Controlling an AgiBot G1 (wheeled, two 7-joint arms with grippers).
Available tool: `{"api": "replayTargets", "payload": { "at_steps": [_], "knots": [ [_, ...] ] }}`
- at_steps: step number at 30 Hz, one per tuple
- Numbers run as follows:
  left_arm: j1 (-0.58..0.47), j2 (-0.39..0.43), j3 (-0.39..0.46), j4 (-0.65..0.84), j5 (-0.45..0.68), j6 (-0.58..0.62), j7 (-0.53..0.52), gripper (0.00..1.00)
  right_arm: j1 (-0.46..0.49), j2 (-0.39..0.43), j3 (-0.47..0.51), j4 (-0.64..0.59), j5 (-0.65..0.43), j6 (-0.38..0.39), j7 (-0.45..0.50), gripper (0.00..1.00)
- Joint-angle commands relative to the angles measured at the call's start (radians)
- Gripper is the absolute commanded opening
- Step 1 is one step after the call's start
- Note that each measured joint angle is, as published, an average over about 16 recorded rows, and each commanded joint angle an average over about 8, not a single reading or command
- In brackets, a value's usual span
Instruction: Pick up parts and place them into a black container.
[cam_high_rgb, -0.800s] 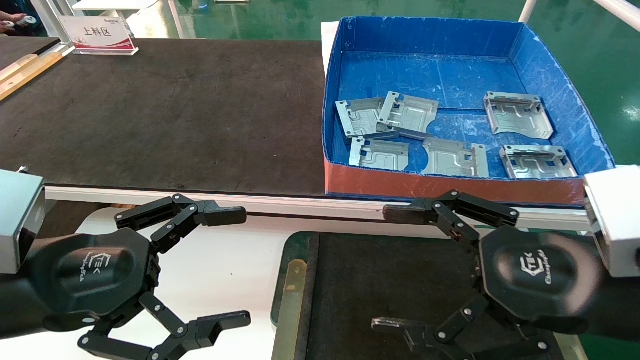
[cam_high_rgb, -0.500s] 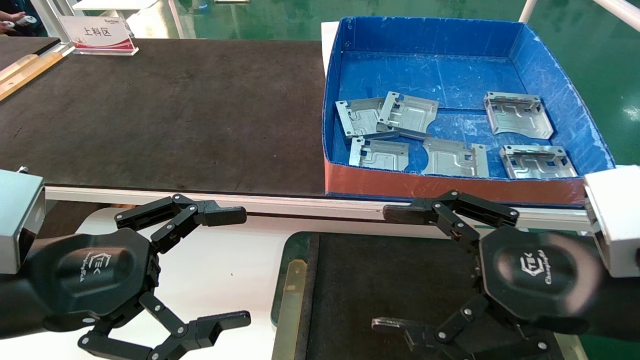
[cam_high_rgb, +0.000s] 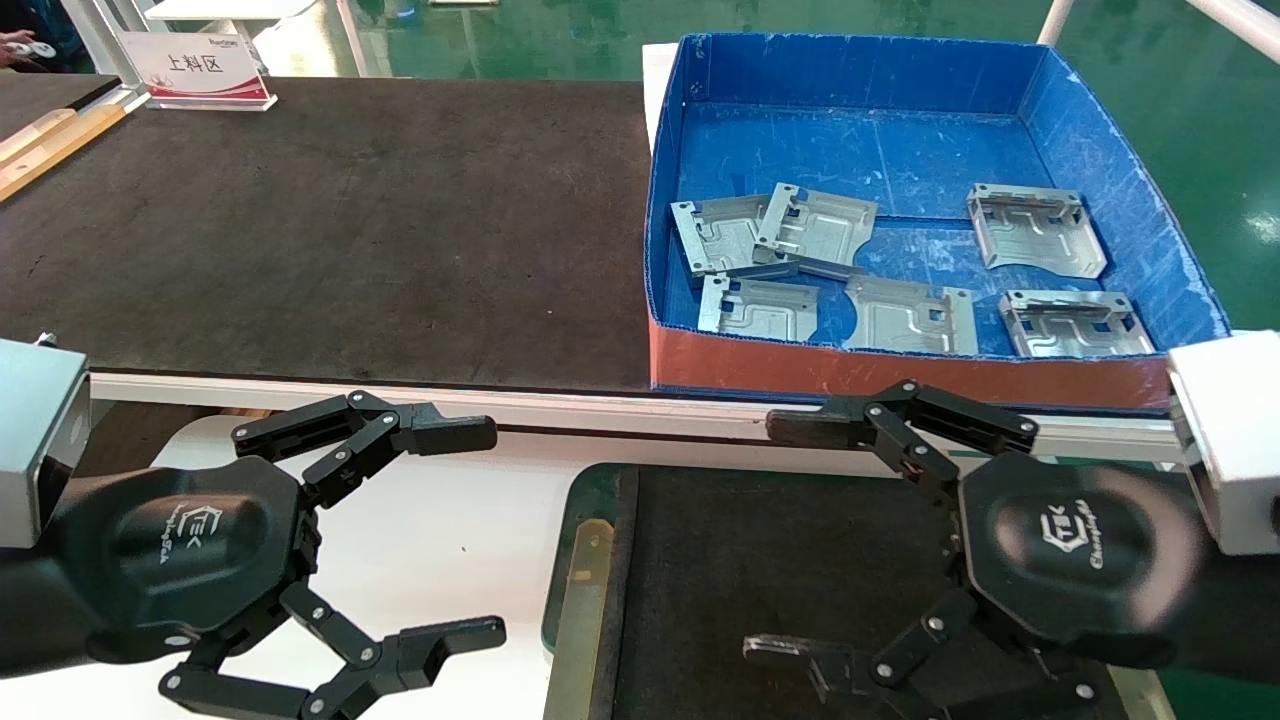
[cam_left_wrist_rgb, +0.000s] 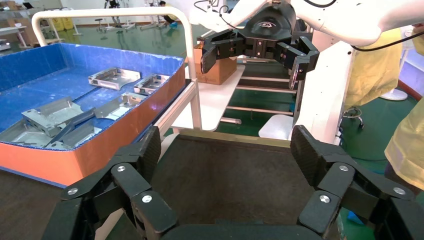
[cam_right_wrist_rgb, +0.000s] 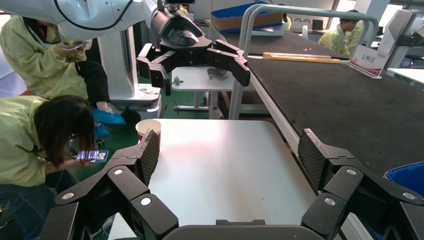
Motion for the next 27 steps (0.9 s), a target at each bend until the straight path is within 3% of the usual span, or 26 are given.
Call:
{"api": "replayTargets", "payload": {
  "at_steps": [1,27],
  "knots": [
    [0.000,0.000,0.000,0.000,0.000,0.000,0.000,0.00,0.000,0.000,0.000,0.000,0.000,0.000,0.000,1.00],
    [0.000,0.000,0.000,0.000,0.000,0.000,0.000,0.00,0.000,0.000,0.000,0.000,0.000,0.000,0.000,1.00]
  ]
}}
